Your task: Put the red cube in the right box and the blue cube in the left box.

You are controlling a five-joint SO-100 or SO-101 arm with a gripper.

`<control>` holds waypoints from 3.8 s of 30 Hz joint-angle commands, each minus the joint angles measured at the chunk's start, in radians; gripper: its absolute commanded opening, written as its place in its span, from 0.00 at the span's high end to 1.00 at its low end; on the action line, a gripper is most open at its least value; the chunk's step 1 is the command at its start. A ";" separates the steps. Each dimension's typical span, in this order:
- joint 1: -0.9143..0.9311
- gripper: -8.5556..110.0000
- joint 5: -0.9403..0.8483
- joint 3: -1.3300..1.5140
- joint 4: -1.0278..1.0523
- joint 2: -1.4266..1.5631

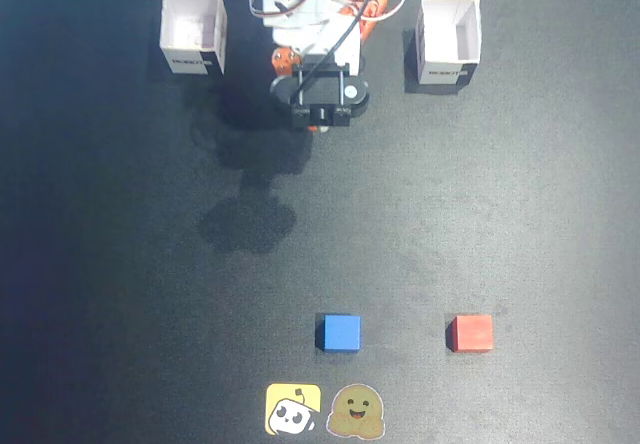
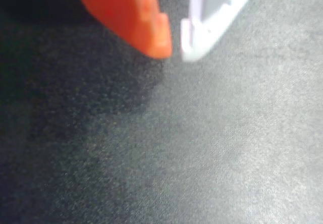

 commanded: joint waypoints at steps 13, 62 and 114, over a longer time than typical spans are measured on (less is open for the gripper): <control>-0.005 0.93 -0.005 -0.003 0.003 0.008; -0.017 0.93 0.014 -0.003 -0.044 0.008; -0.413 0.84 0.453 -0.813 -0.479 -1.230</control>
